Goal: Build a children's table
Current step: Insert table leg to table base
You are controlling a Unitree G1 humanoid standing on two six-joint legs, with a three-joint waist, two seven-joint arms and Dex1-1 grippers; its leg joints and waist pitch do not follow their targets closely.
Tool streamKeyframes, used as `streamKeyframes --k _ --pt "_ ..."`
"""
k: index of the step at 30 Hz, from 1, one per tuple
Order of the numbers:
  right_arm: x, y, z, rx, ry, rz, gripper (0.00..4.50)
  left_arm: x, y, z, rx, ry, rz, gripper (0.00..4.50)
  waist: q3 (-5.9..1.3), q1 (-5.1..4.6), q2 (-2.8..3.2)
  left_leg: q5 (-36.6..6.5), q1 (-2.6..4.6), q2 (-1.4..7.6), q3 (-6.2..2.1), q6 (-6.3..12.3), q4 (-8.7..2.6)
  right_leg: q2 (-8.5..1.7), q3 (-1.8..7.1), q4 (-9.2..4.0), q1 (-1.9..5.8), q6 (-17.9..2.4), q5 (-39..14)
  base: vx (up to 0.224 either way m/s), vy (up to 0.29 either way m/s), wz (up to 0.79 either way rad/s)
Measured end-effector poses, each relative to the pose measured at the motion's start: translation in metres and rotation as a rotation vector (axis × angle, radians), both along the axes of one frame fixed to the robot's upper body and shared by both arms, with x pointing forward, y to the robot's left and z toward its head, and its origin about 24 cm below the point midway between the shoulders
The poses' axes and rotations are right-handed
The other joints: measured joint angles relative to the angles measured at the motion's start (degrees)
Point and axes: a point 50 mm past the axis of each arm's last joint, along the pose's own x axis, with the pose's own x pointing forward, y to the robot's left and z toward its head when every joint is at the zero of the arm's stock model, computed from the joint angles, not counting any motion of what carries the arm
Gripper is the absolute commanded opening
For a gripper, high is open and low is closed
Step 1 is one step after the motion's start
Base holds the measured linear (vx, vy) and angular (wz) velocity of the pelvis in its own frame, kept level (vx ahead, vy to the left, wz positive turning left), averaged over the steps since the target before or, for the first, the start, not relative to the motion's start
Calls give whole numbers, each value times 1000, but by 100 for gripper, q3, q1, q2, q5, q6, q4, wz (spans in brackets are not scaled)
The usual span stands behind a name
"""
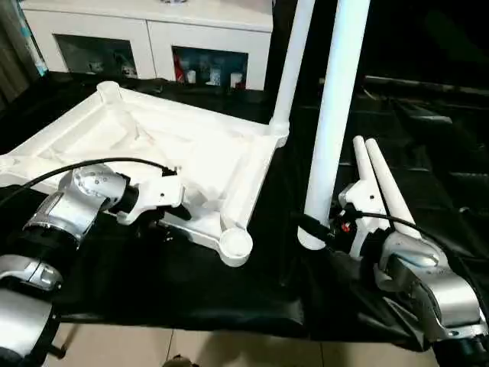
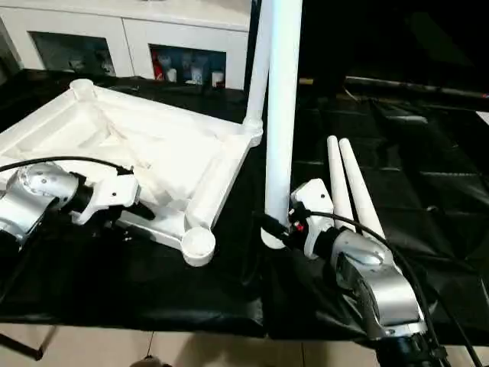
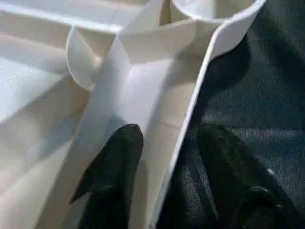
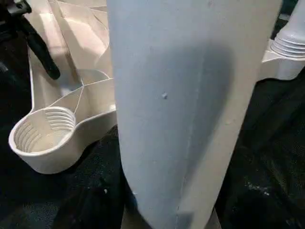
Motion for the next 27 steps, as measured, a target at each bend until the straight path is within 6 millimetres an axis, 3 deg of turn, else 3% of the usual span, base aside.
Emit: streamKeyframes --k 1,5,11,21,27 --pt "0 0 0 -2 0 0 193 0 1 -1 6 2 0 174 0 0 1 0 0 0 0 0 0 0 0 0 0 0 0 0 0 0" --pt "-1 2 -2 -10 -6 11 193 2 2 0 19 6 4 158 2 2 3 0 1 0 0 0 0 0 0 0 1 0 0 0 0 0" --pt "-2 5 -3 -7 -5 13 193 3 5 -1 29 14 18 85 3 0 4 0 1 1 1 0 0 0 0 0 0 -1 0 0 0 0" --pt "-1 7 -6 -25 -3 11 193 0 1 -2 28 63 0 32 3 -35 6 -1 16 10 18 0 -11 1 5 -1 -1 -1 1 0 0 0" --pt "11 14 2 42 -13 -51 193 -7 -18 -8 -34 122 72 9 -3 -38 10 -1 29 15 45 0 -19 -1 14 -2 -1 -3 1 0 0 0"
